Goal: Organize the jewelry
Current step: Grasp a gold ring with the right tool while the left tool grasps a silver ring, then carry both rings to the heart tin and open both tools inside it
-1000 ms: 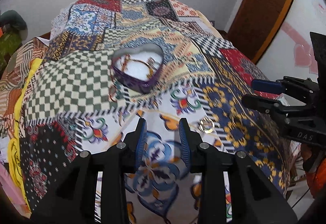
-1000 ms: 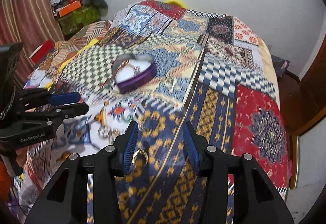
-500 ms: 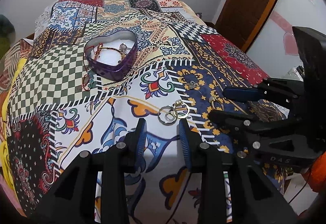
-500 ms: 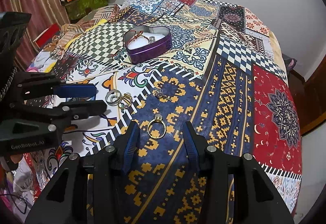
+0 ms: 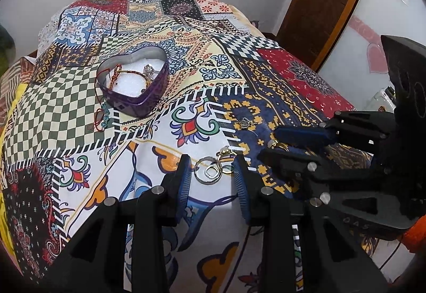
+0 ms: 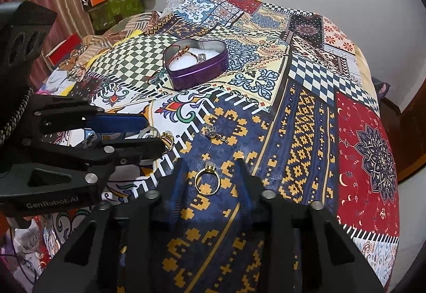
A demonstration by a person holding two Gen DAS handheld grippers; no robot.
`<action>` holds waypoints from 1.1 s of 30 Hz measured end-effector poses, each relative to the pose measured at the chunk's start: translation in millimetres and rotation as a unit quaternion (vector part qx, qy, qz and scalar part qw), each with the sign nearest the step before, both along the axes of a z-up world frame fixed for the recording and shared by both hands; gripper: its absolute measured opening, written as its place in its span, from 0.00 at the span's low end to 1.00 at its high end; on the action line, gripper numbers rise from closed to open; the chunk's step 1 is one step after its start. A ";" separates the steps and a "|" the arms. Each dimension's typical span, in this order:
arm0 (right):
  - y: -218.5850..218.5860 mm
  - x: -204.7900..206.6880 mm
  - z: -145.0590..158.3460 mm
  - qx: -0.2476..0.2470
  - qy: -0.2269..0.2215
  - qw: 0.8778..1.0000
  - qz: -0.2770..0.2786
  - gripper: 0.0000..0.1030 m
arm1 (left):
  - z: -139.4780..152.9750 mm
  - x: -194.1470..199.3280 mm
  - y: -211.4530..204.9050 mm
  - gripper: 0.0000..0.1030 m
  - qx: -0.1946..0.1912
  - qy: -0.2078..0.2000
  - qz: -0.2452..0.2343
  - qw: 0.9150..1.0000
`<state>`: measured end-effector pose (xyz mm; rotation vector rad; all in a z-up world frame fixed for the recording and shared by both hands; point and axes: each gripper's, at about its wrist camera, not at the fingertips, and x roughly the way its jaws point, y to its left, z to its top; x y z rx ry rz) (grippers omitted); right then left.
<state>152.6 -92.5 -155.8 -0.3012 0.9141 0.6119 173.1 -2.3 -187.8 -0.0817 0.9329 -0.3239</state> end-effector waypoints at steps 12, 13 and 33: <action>-6.1 0.3 5.4 0.011 0.002 1.000 -0.015 0.17 | 10.3 -9.5 0.6 0.20 -0.006 -0.016 0.004 1.000; -7.0 0.5 6.4 0.013 0.002 1.000 -0.016 0.17 | 12.6 -11.1 0.7 0.20 -0.006 -0.019 0.006 1.000; -1.0 0.6 68.2 0.046 -0.066 0.996 -0.030 0.17 | 68.2 -18.7 28.7 0.20 -0.001 -0.091 0.057 0.994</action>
